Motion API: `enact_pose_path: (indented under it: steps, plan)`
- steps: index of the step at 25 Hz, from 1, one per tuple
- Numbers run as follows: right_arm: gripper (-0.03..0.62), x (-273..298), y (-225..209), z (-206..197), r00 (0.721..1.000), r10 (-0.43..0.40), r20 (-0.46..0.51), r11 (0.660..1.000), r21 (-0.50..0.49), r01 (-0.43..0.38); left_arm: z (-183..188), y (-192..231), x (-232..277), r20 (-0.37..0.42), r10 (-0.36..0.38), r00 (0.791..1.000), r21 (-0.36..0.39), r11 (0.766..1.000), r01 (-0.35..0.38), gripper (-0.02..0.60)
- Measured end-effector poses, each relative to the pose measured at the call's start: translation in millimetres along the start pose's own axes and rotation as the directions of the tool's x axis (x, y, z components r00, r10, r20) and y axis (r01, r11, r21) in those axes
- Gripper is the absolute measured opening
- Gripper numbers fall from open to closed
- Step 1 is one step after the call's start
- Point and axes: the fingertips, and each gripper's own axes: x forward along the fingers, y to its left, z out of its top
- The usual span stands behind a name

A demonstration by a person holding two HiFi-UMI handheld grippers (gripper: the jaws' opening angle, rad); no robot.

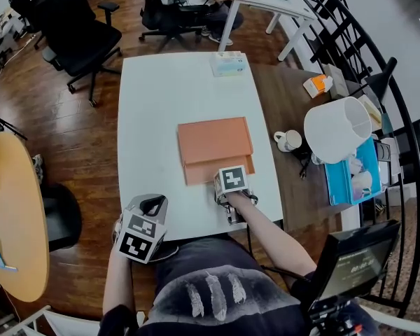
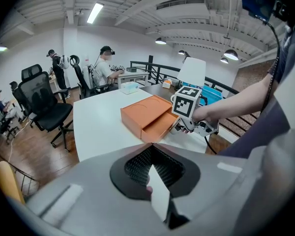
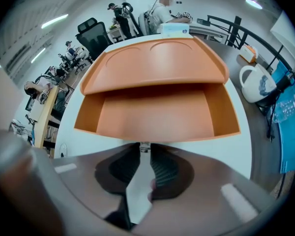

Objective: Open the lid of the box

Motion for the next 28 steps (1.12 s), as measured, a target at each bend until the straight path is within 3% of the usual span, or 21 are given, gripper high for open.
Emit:
enact_pose_path:
  steps: [11,16,21,25,28]
  plan:
    - [0.067,-1,2,-16,1.000,0.013,0.009,1.000,-0.004,-0.013,-3,-3,-3,0.005,-0.007,1.000,0.013,1.000,0.007,0.014]
    - [0.067,-4,2,-29,0.999,0.033,-0.033,0.999,-0.019,-0.034,0,-6,-2,0.011,-0.012,1.000,0.024,1.000,0.012,0.014]
    - [0.067,-3,-1,-34,0.997,0.000,-0.073,0.991,-0.130,-0.010,-2,-9,-2,0.013,-0.016,1.000,0.034,0.999,0.016,0.014]
    - [0.067,-1,1,-39,0.998,0.018,-0.061,0.995,-0.096,-0.024,-2,-9,-3,0.016,-0.012,1.000,0.035,0.999,0.012,0.014]
    - [0.066,-4,0,-43,0.994,-0.002,-0.111,0.987,-0.157,-0.015,-2,-10,-4,0.015,-0.013,1.000,0.038,0.999,0.012,0.014]
